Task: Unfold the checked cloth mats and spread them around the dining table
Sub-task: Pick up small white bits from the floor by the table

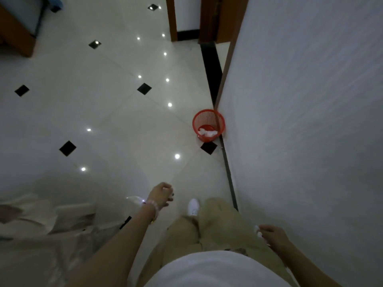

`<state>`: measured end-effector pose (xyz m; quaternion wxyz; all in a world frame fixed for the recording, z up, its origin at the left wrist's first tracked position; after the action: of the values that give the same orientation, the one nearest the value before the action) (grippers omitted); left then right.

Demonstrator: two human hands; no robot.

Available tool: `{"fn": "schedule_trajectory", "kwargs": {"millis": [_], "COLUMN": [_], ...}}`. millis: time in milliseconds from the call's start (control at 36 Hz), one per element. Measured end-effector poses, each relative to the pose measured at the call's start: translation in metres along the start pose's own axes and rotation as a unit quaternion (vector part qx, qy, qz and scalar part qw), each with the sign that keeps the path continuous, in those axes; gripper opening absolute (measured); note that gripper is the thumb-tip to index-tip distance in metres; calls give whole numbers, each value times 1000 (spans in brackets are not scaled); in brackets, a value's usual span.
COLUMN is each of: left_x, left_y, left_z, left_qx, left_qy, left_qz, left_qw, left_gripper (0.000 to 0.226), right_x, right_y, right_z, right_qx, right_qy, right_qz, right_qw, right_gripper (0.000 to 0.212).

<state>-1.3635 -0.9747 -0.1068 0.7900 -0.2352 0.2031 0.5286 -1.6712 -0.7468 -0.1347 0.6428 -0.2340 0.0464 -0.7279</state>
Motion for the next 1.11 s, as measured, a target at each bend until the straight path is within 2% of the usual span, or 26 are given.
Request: {"fn": "schedule_trajectory", "kwargs": {"millis": [167, 278, 472, 694, 861, 1000, 1111], "left_x": [-82, -93, -90, -150, -226, -271, -278], "left_y": [5, -4, -44, -74, -58, -15, 31], "left_z": [-60, -96, -125, -171, -251, -331, -401], "left_qx": [9, 0, -61, -91, -57, 2, 38], "left_qy": [-5, -45, -152, -178, -143, -97, -95], "left_qz": [10, 9, 9, 9, -2, -26, -19], "left_qw": [1000, 999, 986, 980, 988, 995, 995], "left_gripper": [14, 14, 8, 13, 10, 8, 10], "right_x": [105, 189, 336, 475, 511, 504, 484], "right_y": [-3, 0, 2, 3, 9, 20, 37], "right_z": [-36, -72, -122, -162, -204, -243, -293], "right_qx": [-1, 21, 50, 44, 27, 21, -2], "right_qy": [-30, -60, -93, -119, -108, -57, -6], "right_qz": [-9, -10, 9, -14, -39, -120, -157], "right_qw": [1000, 998, 994, 992, 993, 991, 988], "right_gripper": [10, 14, 17, 17, 21, 21, 16]}}
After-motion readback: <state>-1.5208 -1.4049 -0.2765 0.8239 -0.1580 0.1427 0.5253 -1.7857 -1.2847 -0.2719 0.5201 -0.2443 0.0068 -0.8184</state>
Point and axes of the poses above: each hand's wrist, its own z-axis away from the middle knuckle, its own y-axis out of the palm, x = y × z, the point moved 8 cm from there along -z, towards the middle knuckle, and after that the axes turned 7 degrees about z, right-handed, at the moved point
